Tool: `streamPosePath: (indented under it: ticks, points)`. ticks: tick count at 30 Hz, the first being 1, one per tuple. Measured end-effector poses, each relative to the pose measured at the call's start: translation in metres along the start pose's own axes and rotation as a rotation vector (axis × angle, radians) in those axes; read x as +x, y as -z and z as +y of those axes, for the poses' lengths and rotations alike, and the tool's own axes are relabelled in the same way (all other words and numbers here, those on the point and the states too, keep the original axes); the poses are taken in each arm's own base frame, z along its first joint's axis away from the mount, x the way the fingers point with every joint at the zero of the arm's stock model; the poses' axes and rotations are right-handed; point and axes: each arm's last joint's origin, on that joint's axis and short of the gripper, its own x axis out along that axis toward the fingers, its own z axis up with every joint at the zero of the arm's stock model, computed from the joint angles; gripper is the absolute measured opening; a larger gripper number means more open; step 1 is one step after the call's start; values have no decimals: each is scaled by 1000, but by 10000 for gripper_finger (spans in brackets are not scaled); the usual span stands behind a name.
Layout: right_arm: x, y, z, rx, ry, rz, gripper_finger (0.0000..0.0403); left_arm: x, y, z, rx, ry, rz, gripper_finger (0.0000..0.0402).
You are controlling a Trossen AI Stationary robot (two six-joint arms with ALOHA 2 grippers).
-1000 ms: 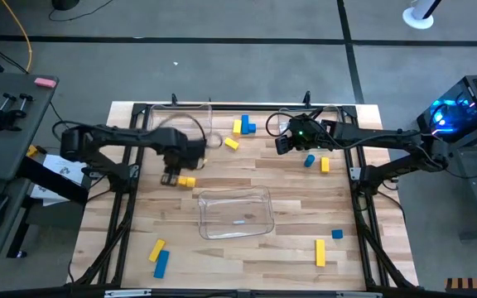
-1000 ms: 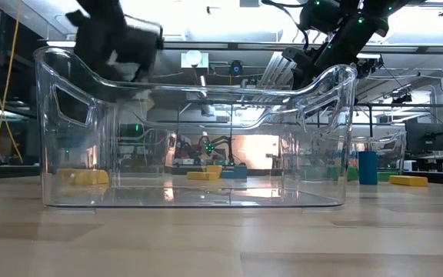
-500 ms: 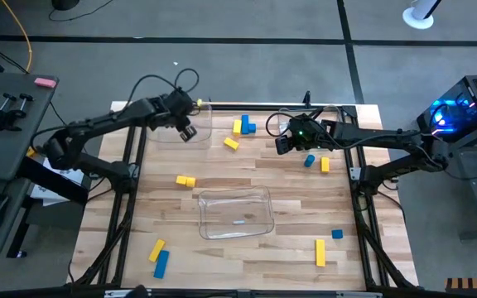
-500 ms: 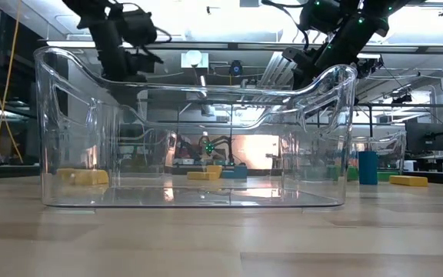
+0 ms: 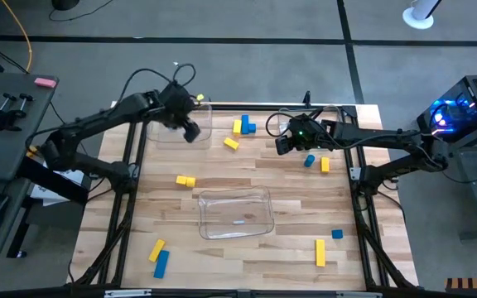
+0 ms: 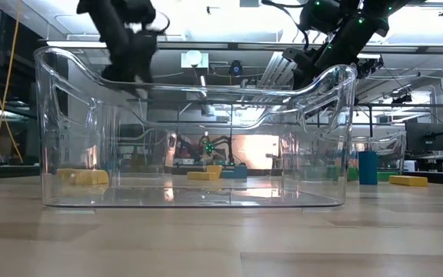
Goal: Sort blocks
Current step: Put the blue block into the top left transparent bin
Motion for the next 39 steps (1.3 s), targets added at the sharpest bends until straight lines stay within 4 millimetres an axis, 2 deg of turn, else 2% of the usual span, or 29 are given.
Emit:
streamPosePath:
  ticks: [2,5,9,13,17,20,24,31,35,39]
  points:
    - [0,0,0,-18,0,0,199,-7,6,-30,25,154,-16,289]
    - [0,0,0,-32,-3,5,199,-19,34,-79,128,248,69,283]
    - [0,1,-1,-44,-2,17,199,-40,94,-137,291,206,204,277]
    - [0,1,-1,-44,0,23,199,-59,156,-170,372,105,283,277]
    - [0,2,-1,-45,-6,28,199,-73,207,-202,276,195,383,277]
    - [0,2,-1,-45,-6,28,199,-75,236,-226,46,237,477,277]
    - [0,2,-1,-56,-8,30,199,-61,266,-248,-239,128,646,277]
    - [0,2,0,-63,-21,41,199,-32,300,-282,-457,107,773,277]
    - [0,2,0,-69,-28,48,199,-15,311,-283,-512,-12,759,277]
    - [0,2,0,-78,-40,58,199,-9,311,-276,-548,-123,733,277]
